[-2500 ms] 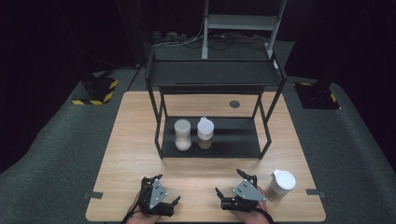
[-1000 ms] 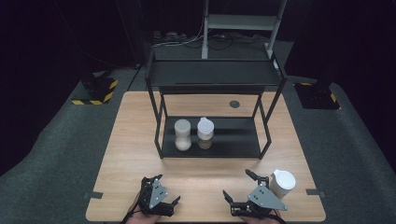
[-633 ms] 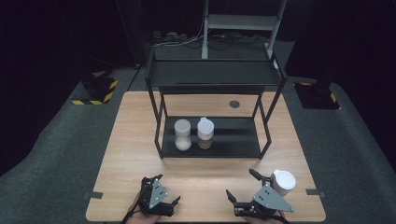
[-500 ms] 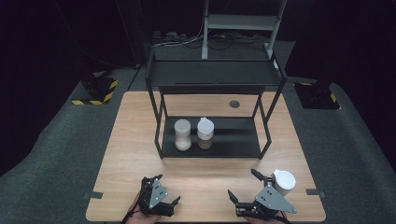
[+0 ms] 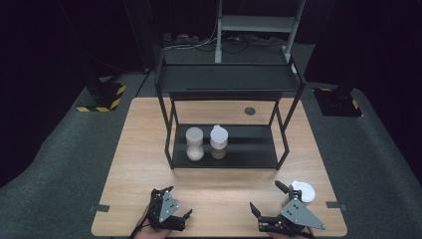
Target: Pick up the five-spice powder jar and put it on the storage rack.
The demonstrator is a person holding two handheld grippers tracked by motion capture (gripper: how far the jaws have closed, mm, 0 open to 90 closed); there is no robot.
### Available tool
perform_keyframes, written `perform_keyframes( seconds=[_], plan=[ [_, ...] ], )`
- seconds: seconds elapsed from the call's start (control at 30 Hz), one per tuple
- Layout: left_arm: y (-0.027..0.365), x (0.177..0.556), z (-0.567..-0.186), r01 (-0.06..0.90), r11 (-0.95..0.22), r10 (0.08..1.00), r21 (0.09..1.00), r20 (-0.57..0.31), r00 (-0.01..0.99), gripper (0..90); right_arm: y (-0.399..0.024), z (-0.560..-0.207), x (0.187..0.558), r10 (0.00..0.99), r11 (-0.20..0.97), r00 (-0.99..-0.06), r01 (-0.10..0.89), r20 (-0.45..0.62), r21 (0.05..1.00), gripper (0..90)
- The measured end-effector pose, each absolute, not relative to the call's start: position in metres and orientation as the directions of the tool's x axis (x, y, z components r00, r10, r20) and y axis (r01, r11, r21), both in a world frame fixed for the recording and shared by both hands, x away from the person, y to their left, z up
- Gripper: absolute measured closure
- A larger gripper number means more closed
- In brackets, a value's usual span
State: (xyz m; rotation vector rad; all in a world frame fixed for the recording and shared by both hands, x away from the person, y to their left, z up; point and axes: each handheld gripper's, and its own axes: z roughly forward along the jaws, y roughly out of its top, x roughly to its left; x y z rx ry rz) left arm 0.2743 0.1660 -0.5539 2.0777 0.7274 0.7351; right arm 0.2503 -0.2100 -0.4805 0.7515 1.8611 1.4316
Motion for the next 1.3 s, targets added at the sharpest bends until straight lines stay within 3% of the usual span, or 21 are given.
perform_keyframes(
  seconds=[1.3],
  plan=[
    [0.166,0.275,-0.554,0.245,-0.515,0.704,0.821,0.242,0.668,0.9,-0.271,-0.479,0.244,0.853,0.188,-0.507,0.077,-0.124,0.979,0.0]
  ],
)
